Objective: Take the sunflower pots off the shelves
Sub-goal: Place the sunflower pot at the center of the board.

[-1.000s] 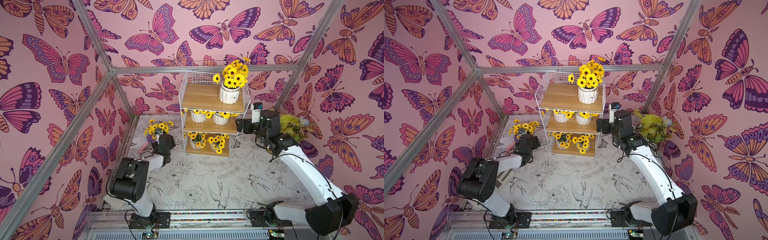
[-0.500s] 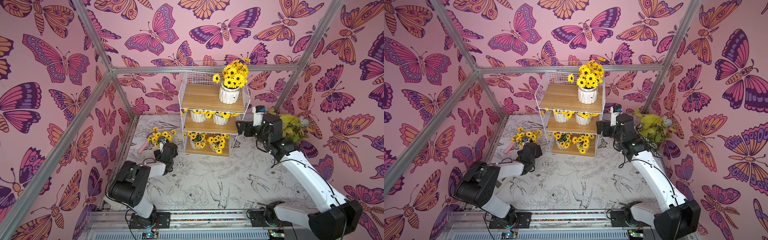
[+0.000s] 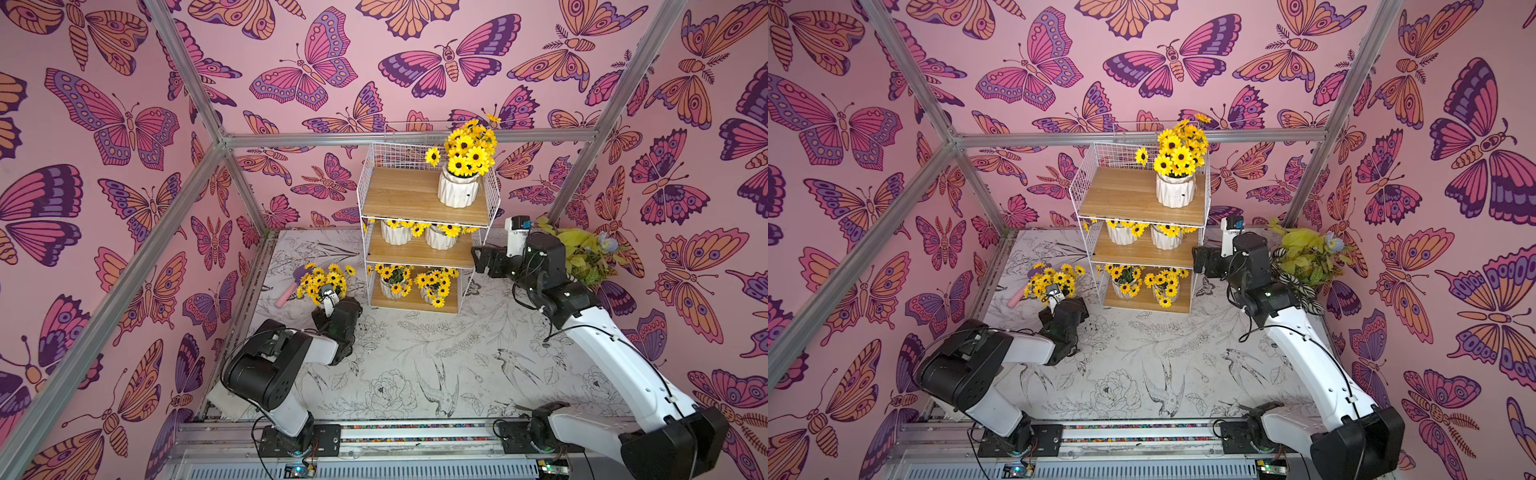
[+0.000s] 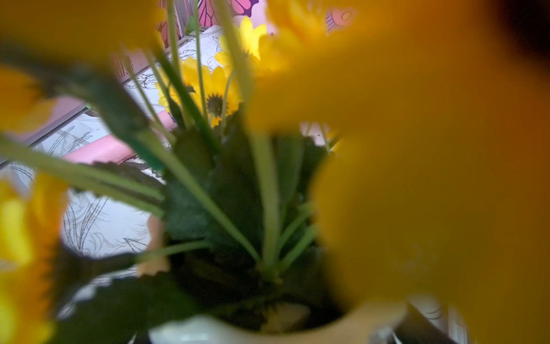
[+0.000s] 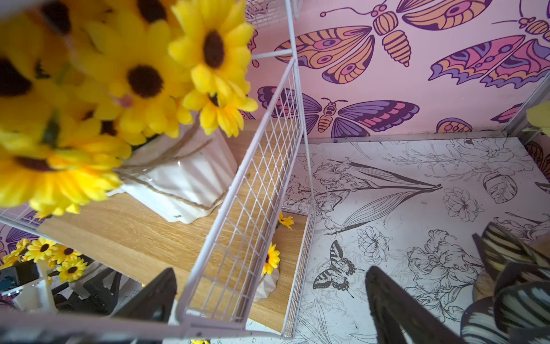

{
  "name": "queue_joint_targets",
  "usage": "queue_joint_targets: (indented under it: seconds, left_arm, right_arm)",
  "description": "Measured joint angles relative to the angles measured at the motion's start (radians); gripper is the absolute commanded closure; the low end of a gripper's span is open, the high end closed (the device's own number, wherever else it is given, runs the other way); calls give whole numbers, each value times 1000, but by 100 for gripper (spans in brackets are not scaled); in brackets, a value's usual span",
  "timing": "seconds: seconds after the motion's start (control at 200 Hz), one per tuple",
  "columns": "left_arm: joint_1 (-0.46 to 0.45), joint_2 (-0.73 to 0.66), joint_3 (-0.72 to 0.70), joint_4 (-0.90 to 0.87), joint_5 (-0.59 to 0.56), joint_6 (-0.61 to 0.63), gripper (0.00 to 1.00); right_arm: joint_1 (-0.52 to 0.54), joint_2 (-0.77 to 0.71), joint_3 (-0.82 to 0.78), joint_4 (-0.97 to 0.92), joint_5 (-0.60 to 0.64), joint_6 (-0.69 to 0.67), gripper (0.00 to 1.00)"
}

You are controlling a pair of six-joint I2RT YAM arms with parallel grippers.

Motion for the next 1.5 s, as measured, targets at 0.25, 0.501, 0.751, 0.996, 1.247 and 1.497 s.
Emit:
queue_joint_targets:
  seconds: [0.25,0.501,0.751,0.996,1.247,1.497]
  left_arm:
    - [-11,10,-14,29,-21,-31,10]
    - [-31,20,-12,4,-36,-49,0]
    - [-69,34,-11,-70,-64,-123,0]
    - [-119,45,-15,-123,-114,-195,0]
    - [-171,10,-11,-296,-146,-330,0]
    - [-225,-48,6,-444,-140,-432,2]
  right_arm:
    - [6,-36,-19,-2,1,3,1]
    - [6,-42,-42,-3,0,12,1]
    - [6,-45,-61,-3,0,23,1]
    - [16,-53,-69,-3,-1,27,1]
    - [18,-57,-77,-4,-1,26,1]
    - [18,-83,-78,-11,-1,26,1]
